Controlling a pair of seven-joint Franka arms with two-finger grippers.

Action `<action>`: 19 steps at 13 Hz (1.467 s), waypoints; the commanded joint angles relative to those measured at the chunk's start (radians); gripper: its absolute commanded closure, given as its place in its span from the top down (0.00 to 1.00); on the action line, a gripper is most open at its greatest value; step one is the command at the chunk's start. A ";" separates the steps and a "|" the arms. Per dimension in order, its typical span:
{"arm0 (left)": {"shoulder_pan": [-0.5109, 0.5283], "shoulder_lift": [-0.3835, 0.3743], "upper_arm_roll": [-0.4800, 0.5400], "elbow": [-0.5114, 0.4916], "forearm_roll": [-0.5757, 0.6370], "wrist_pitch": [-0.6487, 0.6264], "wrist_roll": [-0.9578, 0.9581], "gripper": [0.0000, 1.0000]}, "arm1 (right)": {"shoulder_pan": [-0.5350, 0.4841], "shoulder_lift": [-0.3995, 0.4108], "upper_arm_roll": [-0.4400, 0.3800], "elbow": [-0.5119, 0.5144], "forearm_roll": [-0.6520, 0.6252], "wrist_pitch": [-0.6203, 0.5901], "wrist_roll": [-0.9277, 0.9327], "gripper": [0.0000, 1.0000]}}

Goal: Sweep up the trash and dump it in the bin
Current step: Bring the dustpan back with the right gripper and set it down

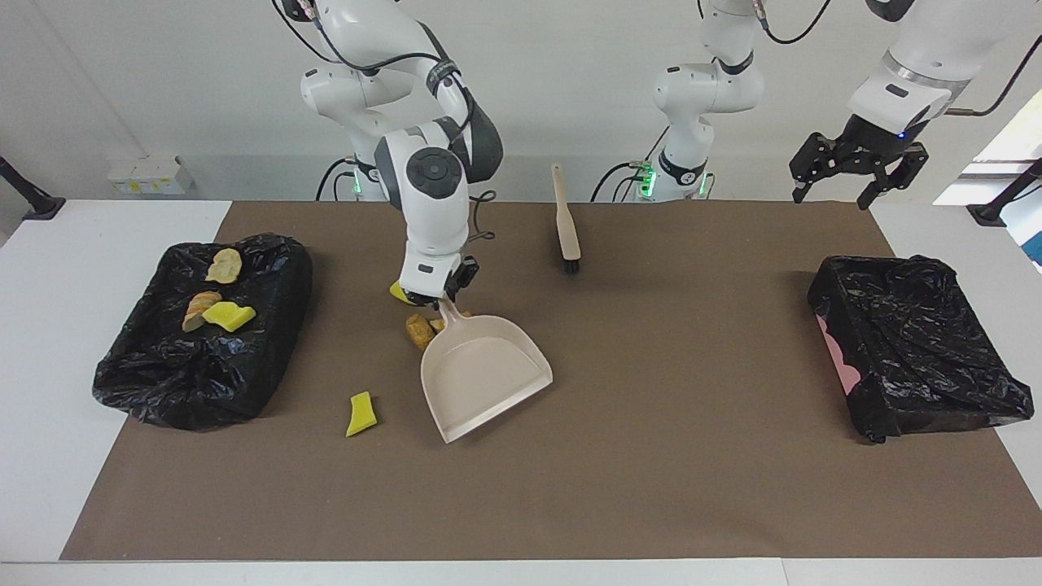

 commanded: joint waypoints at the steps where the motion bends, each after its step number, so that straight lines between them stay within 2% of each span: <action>1: 0.016 -0.030 -0.005 -0.034 0.016 0.004 0.004 1.00 | 0.047 0.114 -0.005 0.157 0.048 -0.017 0.147 0.00; 3: 0.016 -0.026 -0.005 -0.029 0.027 0.002 0.008 1.00 | 0.075 0.187 -0.005 0.240 0.109 -0.019 0.340 0.00; 8: 0.013 -0.027 -0.007 -0.028 0.027 0.005 0.002 1.00 | 0.159 0.378 0.001 0.482 0.152 -0.016 0.560 0.00; 10: 0.014 -0.027 -0.007 -0.028 0.027 0.004 0.000 1.00 | 0.170 0.392 0.023 0.492 0.148 0.003 0.583 0.00; 11: 0.013 -0.029 -0.007 -0.029 0.027 0.002 -0.001 1.00 | 0.171 0.385 0.023 0.484 0.148 0.001 0.583 0.16; 12: 0.013 -0.029 -0.007 -0.029 0.027 0.007 -0.001 1.00 | 0.174 0.382 0.024 0.479 0.139 0.006 0.573 0.99; 16: 0.014 -0.021 -0.007 -0.029 0.027 0.064 -0.001 1.00 | 0.174 0.252 0.024 0.377 0.158 -0.108 0.559 1.00; 17: 0.011 -0.013 -0.007 -0.025 0.027 0.071 -0.001 1.00 | 0.177 0.198 0.027 0.331 0.161 -0.144 0.560 1.00; 19: 0.001 0.005 -0.007 -0.022 0.022 0.093 -0.003 1.00 | 0.184 0.085 0.061 0.198 0.169 -0.137 0.540 1.00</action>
